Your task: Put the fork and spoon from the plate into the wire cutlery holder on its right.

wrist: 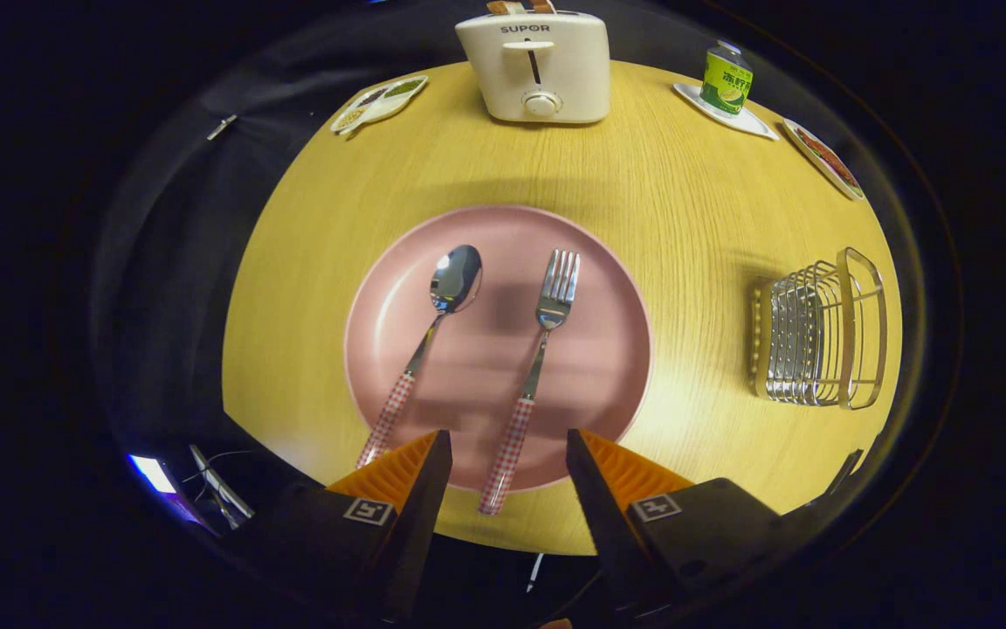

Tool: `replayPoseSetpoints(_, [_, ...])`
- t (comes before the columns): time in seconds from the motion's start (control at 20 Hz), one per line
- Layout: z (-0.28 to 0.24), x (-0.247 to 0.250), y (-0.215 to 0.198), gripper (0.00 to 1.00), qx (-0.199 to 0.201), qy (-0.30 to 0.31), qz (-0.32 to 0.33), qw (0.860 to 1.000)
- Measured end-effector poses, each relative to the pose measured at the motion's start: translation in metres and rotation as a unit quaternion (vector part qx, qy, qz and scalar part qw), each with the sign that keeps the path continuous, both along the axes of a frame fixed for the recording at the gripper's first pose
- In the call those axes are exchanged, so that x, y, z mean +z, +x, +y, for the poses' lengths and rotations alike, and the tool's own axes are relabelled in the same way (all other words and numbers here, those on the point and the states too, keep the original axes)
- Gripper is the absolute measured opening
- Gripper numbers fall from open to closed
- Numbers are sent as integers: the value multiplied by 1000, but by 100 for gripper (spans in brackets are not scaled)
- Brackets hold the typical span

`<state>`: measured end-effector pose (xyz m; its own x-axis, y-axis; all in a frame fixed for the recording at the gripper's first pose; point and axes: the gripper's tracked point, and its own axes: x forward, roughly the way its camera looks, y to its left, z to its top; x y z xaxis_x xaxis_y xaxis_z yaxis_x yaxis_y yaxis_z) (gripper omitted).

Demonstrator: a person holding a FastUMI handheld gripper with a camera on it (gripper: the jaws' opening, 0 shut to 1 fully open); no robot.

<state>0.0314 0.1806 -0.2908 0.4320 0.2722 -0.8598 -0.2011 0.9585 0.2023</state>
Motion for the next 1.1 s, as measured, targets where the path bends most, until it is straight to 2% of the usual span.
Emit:
replayPoseSetpoints(0.05, [0, -3, 1, 72, -3, -4, 7, 1000])
replayPoseSetpoints(0.1, [2, -9, 0, 70, -6, -8, 15, 1000])
replayPoseSetpoints(0.15, [3, -13, 0, 61, -9, -12, 21, 1000])
replayPoseSetpoints(0.25, [-1, -20, -2, 36, -14, -24, 30, 999])
replayPoseSetpoints(0.35, [-3, -17, 2, 23, -27, -15, 24, 999])
replayPoseSetpoints(0.45, [-3, -6, 6, 14, -35, 13, 17, 999])
replayPoseSetpoints(0.65, [-7, 22, 7, 13, -32, 60, -1, 998])
replayPoseSetpoints(0.75, [-15, 41, 5, 13, -18, 73, -16, 997])
replayPoseSetpoints(0.9, [-36, 75, -4, 13, 12, 85, -37, 996])
replayPoseSetpoints(1.05, [-79, 101, -15, 13, 56, 68, -46, 995])
replayPoseSetpoints(1.1, [-95, 105, -16, 13, 59, 60, -46, 995])
